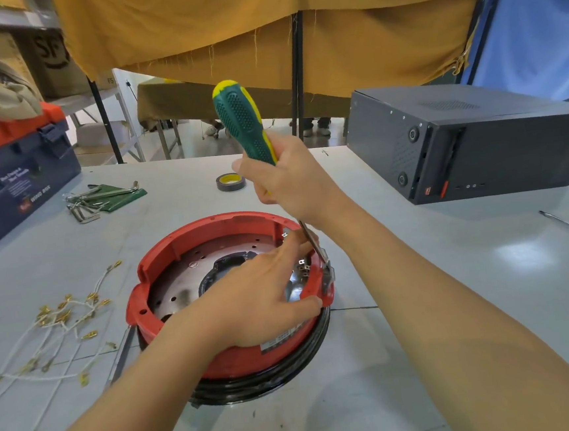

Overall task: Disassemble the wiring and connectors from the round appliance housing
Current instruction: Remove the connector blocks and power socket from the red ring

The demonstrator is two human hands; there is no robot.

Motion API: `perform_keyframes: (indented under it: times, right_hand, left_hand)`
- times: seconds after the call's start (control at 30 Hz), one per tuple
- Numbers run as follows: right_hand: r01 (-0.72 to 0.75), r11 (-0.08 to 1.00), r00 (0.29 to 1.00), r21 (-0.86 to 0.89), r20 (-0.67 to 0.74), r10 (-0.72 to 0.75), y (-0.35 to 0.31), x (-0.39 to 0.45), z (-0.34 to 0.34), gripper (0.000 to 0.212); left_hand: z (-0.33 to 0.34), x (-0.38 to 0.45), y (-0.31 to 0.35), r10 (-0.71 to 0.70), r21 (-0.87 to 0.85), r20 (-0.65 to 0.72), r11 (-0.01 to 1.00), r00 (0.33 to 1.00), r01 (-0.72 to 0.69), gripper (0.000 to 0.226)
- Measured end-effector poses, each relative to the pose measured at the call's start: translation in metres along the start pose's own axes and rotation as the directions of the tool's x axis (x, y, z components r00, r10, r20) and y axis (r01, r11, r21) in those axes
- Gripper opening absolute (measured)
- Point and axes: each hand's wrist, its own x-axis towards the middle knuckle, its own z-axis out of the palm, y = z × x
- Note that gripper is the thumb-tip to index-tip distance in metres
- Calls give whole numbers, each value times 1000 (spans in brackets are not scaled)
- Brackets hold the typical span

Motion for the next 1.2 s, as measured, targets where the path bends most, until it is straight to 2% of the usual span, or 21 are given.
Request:
perform_keyframes:
  times: [0.47,0.7,0.83,1.0,1.2]
  right_hand:
    - [-53,996,992,-72,107,60,-2,-1,5,25]
    - [16,996,1000,-91,-24,-18,-8,-16,-9,29]
    - [23,981,997,-192,-63,-35,-15,-28,-12,28]
    - [8,974,992,-225,-118,-35,-22,-36,-19,37]
    - [-14,991,991,-137,-135,-5,-19,-38,-24,35]
  left_hand:
    - [-1,-3,6,-33,-2,-6,999,999,33,64]
    - [-2,-2,7,26,-1,-35,1000,999,-26,64]
    - [-2,-4,7,63,19,-71,998,996,-62,67]
    - [-1,-6,6,122,24,-134,992,983,-120,52]
    - [1,-4,4,125,64,-98,991,987,-119,54]
